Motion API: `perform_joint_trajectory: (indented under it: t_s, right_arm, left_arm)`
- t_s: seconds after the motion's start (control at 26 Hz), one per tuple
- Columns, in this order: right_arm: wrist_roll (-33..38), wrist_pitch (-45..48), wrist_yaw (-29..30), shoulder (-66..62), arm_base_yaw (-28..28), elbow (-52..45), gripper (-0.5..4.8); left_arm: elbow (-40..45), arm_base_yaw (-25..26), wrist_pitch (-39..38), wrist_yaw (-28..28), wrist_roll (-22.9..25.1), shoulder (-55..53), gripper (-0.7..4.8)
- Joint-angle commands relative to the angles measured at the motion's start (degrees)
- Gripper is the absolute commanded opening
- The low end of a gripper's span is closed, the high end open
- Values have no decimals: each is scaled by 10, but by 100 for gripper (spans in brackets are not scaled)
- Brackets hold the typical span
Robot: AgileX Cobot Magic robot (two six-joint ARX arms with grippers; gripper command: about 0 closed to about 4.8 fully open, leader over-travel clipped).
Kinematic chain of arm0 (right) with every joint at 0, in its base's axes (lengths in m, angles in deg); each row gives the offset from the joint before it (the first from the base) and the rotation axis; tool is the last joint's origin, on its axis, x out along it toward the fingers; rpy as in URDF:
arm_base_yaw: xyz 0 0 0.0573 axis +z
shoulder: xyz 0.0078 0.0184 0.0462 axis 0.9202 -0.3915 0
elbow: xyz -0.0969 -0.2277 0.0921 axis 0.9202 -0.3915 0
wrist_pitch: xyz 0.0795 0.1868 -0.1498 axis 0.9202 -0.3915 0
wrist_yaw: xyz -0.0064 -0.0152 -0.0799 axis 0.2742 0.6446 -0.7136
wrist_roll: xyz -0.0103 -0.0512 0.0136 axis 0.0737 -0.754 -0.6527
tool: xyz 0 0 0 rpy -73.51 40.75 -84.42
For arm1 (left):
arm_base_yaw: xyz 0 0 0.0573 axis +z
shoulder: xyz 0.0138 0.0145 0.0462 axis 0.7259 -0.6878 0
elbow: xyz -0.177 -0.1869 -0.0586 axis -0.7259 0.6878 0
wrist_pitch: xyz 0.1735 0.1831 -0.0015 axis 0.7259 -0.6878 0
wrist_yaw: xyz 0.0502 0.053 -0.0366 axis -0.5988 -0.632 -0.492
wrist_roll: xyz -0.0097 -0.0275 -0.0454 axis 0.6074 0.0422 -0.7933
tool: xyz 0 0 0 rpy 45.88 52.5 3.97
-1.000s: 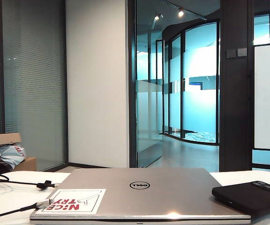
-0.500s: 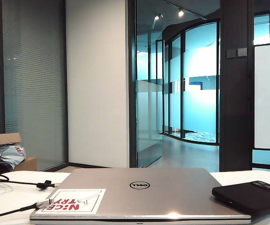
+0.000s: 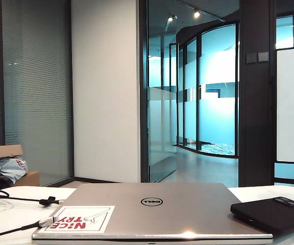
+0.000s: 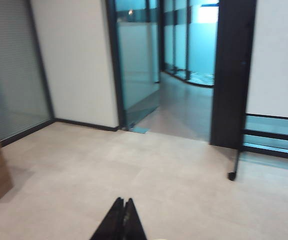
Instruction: Pick up the charging cable and the phone, plug the charging cable into the charging port on the phone, and finally place them back on the table.
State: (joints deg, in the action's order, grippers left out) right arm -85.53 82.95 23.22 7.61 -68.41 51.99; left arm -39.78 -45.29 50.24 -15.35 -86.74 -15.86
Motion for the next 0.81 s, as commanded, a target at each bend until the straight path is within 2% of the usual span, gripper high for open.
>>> perform_joint_trajectory:
  t_s: [0.04, 0.19, 0.27, 0.46, 0.54, 0.62, 0.73, 0.81]
  right_arm:
    - [3, 13, 50, -47, 0, 49, -6]
    - [3, 13, 70, -101, 18, 91, -6]
    - [3, 11, 70, -134, 59, 108, -6]
    - [0, 2, 58, -152, 145, 109, -6]
    - [-15, -21, 19, -156, 214, 109, -6]
    - [-16, -38, 10, -156, 252, 109, -6]
    - [-18, -70, 5, -156, 336, 109, -6]
    - [-18, -79, 5, -156, 361, 109, -6]
  left_arm:
    - [-30, 0, 1, 0, -2, -46, -6]
    - [-68, 0, 12, 0, -2, -117, -6]
    - [-100, -1, 33, 0, 0, -195, -6]
    - [-132, -9, 36, 0, 3, -288, -6]
    - [-143, -29, 50, 0, 3, -344, -6]
    - [-143, -46, 62, 0, 3, -363, -6]
    - [-143, -100, 61, 0, 42, -409, -6]
    - [-143, -123, 56, 0, 57, -427, -6]
